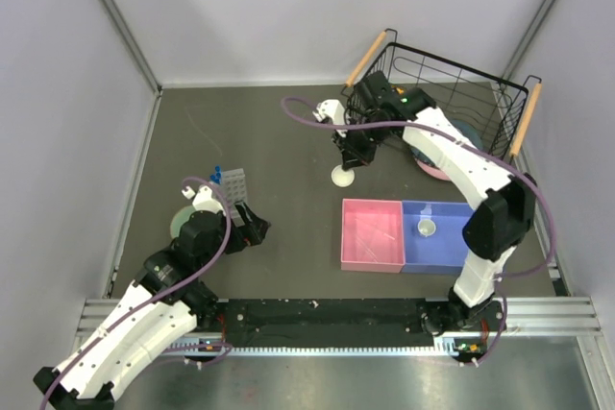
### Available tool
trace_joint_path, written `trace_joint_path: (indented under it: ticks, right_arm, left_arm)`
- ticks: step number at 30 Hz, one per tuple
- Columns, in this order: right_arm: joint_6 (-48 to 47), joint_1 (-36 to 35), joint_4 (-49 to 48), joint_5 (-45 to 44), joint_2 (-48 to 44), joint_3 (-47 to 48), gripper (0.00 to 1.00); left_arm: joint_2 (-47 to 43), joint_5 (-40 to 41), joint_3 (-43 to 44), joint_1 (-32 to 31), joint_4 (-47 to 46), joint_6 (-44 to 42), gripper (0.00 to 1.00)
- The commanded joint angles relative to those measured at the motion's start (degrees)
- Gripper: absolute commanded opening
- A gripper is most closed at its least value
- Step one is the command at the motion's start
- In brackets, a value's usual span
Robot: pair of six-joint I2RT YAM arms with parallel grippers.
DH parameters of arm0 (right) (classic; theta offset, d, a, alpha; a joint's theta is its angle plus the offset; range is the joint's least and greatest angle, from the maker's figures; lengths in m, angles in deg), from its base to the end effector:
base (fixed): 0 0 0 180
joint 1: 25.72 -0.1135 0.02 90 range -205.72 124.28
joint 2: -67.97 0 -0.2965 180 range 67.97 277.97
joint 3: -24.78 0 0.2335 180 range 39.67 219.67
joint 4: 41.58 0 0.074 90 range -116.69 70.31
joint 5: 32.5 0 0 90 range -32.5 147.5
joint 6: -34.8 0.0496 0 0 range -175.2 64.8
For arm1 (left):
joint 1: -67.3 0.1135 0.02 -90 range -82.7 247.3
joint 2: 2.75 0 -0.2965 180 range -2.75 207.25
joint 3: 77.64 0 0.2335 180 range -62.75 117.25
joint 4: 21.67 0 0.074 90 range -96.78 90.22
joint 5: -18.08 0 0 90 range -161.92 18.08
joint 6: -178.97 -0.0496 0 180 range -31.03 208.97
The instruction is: Organize the chemistry lab equipment
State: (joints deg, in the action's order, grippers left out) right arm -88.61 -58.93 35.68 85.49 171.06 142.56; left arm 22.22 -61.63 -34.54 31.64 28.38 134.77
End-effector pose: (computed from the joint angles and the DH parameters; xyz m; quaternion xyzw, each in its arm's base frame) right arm 0.2945 0.2206 0.3570 -0.5656 0.7563 0.2345 0.2305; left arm 0.0680 -0.0379 0.2464 -0.1203 0.8635 -0.2560 0.4175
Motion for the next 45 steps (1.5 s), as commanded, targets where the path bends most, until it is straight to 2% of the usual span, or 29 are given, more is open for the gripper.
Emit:
trace_joint_path:
  ticks: [1,5,12,24,28,37,41,45]
  right_arm:
    - [-0.78,1.39,1.53,1.02,-8.16,-3.48,0.00]
    - [-0.43,3.59,1.79,0.75,-14.13,-10.49,0.00]
    - [0.19,11.75,3.02,0.58,-26.00,-21.93,0.00]
    - [-4.37,22.92,4.25,-8.91,-41.82,-45.93,0.00]
    - [-6.84,25.39,3.47,-9.53,-42.45,-51.99,0.00]
    - [-8.16,26.00,-7.34,-11.11,-37.35,-61.75,0.02]
    - [-8.51,25.92,-9.54,-10.85,-34.19,-62.90,0.03]
    - [-8.69,25.92,-9.90,-10.50,-32.61,-62.73,0.10]
  left_arm:
    - [-0.98,0.70,2.99,0.33,0.17,-1.33,0.99]
    - [-1.50,0.88,3.26,0.24,0.53,-1.50,0.99]
    - [-2.73,0.88,3.43,0.24,1.40,-1.68,0.99]
    - [-2.73,-0.88,3.43,0.33,0.79,-1.86,0.99]
    - [-2.12,-1.32,3.35,0.24,0.44,-1.94,0.99]
    - [-1.15,-2.72,3.43,0.33,-0.79,-1.77,0.99]
    - [-1.07,-3.16,3.26,0.33,-0.97,-1.77,0.99]
    - [-0.63,-3.51,3.35,0.33,-1.32,-1.77,0.99]
